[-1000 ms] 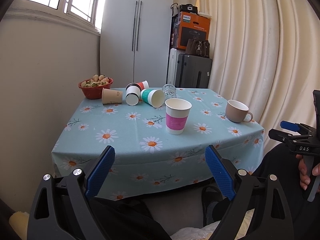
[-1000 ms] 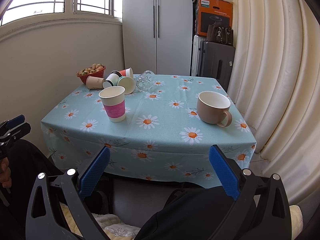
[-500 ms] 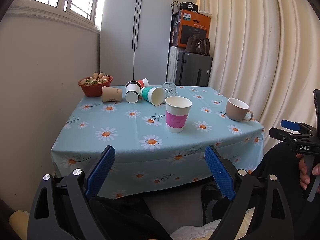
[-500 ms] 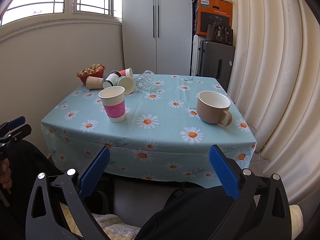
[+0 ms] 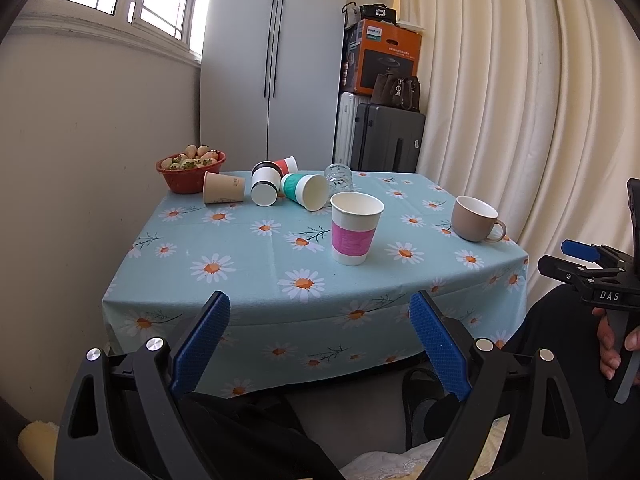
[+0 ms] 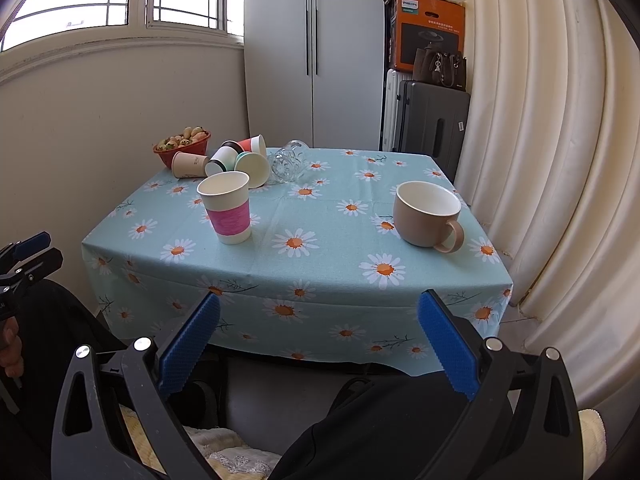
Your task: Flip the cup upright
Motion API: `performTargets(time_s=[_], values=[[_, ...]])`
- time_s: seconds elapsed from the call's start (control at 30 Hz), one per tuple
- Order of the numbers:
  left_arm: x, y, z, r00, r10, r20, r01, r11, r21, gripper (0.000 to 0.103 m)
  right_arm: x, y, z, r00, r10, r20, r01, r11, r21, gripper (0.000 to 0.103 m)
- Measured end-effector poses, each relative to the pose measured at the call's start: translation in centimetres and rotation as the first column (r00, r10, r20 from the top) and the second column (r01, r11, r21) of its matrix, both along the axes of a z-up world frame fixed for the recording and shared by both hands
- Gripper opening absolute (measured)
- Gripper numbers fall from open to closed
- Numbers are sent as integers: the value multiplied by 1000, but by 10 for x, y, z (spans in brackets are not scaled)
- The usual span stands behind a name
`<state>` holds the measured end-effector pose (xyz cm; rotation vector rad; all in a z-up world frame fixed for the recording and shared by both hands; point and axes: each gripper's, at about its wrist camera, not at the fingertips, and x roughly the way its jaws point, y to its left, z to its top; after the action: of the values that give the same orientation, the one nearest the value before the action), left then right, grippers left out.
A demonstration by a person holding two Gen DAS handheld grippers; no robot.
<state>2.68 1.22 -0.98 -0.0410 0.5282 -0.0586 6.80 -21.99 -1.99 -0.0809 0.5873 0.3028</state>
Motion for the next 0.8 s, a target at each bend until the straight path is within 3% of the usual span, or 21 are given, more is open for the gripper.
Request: performTargets(time_s=[0.8], values=[[-2,4,0,1000,9,13,-8,1000,-18,89,0,-1,-1,1000,1,-2,-1,1000,-2,98]])
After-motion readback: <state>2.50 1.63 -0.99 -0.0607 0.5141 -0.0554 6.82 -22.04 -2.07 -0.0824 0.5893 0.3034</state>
